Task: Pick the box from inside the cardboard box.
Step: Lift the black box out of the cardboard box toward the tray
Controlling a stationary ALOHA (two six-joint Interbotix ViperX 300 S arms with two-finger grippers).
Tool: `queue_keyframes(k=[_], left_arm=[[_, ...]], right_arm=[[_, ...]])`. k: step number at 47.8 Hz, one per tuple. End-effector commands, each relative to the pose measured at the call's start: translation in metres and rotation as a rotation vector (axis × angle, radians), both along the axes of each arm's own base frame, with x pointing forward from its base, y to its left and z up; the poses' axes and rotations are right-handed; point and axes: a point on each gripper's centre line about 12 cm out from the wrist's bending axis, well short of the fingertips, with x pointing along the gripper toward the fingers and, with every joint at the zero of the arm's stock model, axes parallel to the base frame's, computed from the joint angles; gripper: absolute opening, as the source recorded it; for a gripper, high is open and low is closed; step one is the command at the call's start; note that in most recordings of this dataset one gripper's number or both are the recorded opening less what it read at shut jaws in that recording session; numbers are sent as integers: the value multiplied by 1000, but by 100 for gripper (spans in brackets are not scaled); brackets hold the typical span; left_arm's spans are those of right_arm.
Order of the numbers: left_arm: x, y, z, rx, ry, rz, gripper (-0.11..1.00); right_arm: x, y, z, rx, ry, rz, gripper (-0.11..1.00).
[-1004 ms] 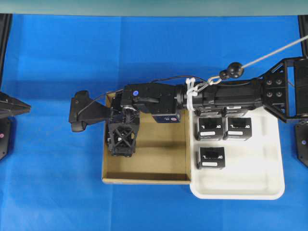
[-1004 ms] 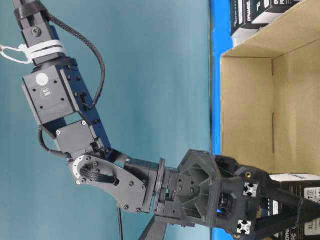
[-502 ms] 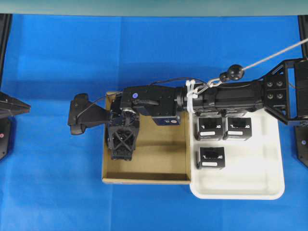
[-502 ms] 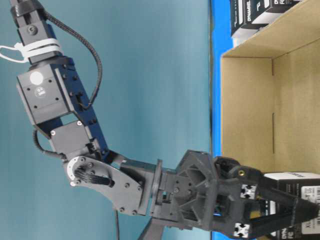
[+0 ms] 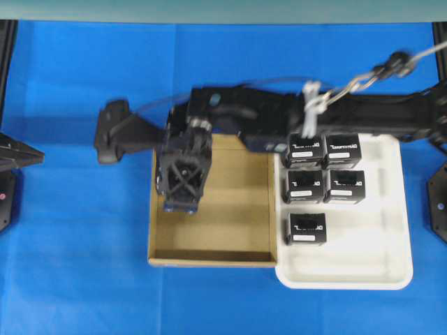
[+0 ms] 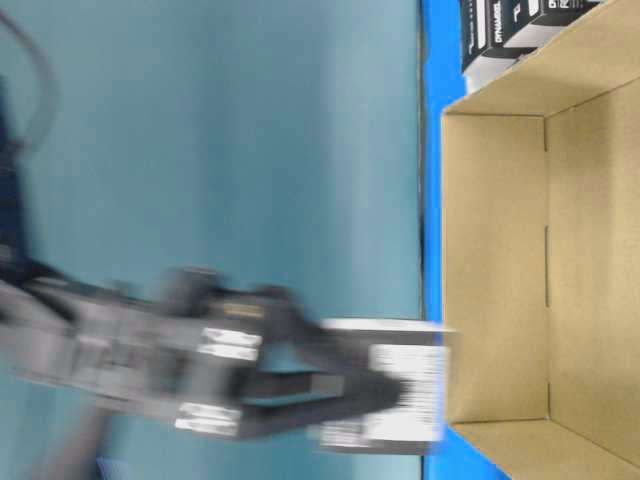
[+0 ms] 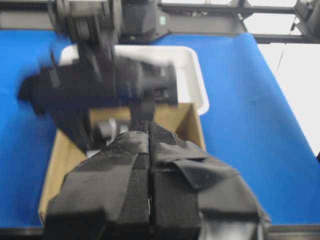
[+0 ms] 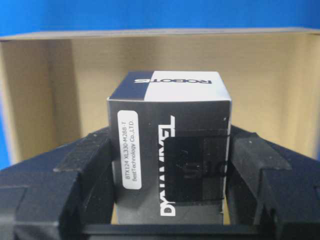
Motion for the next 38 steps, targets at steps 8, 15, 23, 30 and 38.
queue_keyframes(k=[8, 15, 23, 30, 38], left_arm=[[1, 0, 7, -13, -16, 0, -7], [1, 0, 7, -11, -16, -1, -7], [1, 0, 6, -14, -13, -1, -7], [1, -1, 6, -11, -13, -3, -7], [1, -1, 6, -11, -12, -5, -7]], right_arm=[[-22, -2, 91, -2, -70, 18, 60], [-36, -2, 121, -8, -52, 33, 60], [-52, 0, 144, -8, -37, 47, 60], [-78, -1, 164, -10, -45, 32, 60], [-118, -2, 164, 7, 5, -31, 60]])
